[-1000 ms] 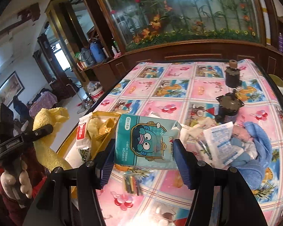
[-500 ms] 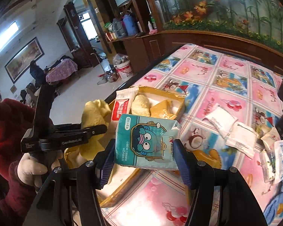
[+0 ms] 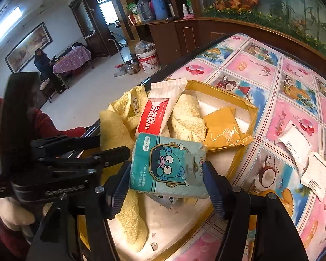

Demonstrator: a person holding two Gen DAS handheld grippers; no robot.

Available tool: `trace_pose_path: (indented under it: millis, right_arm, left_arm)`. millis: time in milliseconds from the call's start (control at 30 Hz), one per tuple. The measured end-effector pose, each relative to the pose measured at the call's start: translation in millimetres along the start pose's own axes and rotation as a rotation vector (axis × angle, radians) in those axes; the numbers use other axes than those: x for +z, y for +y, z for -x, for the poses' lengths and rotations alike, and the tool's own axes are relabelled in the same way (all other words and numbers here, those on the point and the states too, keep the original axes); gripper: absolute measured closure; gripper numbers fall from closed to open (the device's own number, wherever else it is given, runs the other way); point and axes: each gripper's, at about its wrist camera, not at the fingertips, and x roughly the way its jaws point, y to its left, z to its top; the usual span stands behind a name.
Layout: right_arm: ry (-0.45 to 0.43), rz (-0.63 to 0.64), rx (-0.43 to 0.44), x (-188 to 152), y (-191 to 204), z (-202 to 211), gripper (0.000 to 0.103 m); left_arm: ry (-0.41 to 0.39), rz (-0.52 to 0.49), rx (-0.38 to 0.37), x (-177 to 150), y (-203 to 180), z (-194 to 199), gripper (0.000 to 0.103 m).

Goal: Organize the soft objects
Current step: 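Move both grippers back to the remaining items on the table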

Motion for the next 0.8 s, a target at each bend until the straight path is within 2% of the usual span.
trace_pose_path:
  millis: [67, 200, 333, 467, 600, 800]
  right_arm:
    - [-0.009, -0.024, 0.011, 1.2, -5.0, 0.5, 0.03]
    - [-0.052, -0.076, 0.009, 2.3, -23.7, 18.6, 0.029]
    - [-0.123, -0.152, 0.0, -9.0, -56.8, 57.9, 0.028]
    - [-0.195, -0.252, -0.045, -35.2, -104.3, 103.6, 0.025]
    - [-0.22, -0.349, -0.109, -72.7, -153.6, 135.7, 0.025]
    - [-0.232, -0.482, -0.166, -142.1, -206.1, 172.8, 0.025]
  left_arm:
    - [-0.029, 0.01, -0.012, 0.7, 0.8, 9.9, 0.041]
    - [-0.079, 0.034, -0.034, 0.5, -1.1, 25.7, 0.04]
    - [-0.121, 0.03, -0.074, -2.1, -14.9, 41.5, 0.04]
    - [-0.139, -0.013, -0.131, -5.9, -43.0, 51.9, 0.038]
    - [-0.107, -0.101, -0.191, -14.7, -87.6, 50.1, 0.037]
    - [-0.004, -0.238, -0.255, -38.4, -166.5, 25.5, 0.037]
